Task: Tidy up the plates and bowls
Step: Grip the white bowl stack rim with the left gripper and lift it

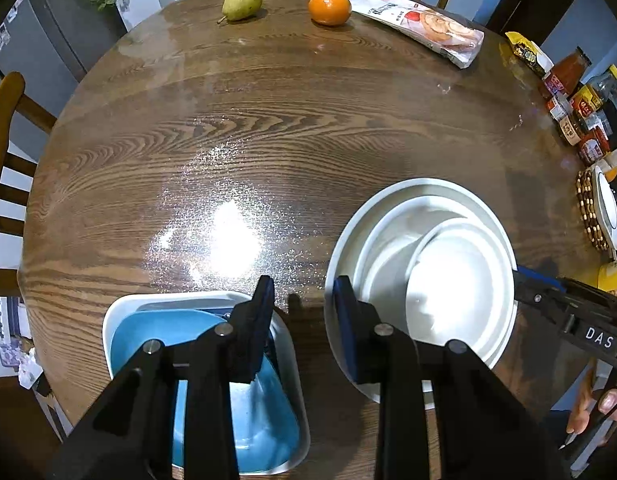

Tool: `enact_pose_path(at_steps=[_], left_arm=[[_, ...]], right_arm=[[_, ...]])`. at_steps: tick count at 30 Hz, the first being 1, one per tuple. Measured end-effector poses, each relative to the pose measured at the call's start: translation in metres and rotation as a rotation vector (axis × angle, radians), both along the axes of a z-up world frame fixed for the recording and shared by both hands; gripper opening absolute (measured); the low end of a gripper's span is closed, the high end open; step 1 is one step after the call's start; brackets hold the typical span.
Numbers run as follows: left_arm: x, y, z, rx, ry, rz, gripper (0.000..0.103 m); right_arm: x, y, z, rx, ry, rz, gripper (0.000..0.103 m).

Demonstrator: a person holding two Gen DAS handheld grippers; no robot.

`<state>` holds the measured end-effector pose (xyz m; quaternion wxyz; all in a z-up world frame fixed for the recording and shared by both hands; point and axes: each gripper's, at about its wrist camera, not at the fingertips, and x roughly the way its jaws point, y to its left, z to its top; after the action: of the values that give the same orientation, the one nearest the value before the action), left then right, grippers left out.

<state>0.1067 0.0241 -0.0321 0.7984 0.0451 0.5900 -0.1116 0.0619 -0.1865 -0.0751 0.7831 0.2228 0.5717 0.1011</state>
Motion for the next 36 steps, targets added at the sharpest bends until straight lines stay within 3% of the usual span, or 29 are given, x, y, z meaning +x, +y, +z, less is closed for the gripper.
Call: enact_pose_path(at_steps=[5, 11, 15, 36], left_arm=[[-0.004, -0.009, 0.001, 0.011, -0.014, -0.018, 0.006], [-0.005, -0.01, 0.0, 0.004, -0.034, -0.006, 0.001], [-0.008, -0.011, 0.0, 0.006, -0.052, 0.004, 0.001], [-0.031, -0.018, 0.023, 0.009, -0.191, 0.009, 0.001]], right_arm=[[-0.003, 0.0, 0.001, 0.032, -0.024, -0.008, 0.021], [-0.005, 0.001, 0.002, 0.053, -0.043, -0.012, 0.014], [-0.005, 0.002, 0.002, 0.072, -0.051, -0.016, 0.01], [-0.021, 0.002, 0.021, 0.029, -0.091, -0.032, 0.01]])
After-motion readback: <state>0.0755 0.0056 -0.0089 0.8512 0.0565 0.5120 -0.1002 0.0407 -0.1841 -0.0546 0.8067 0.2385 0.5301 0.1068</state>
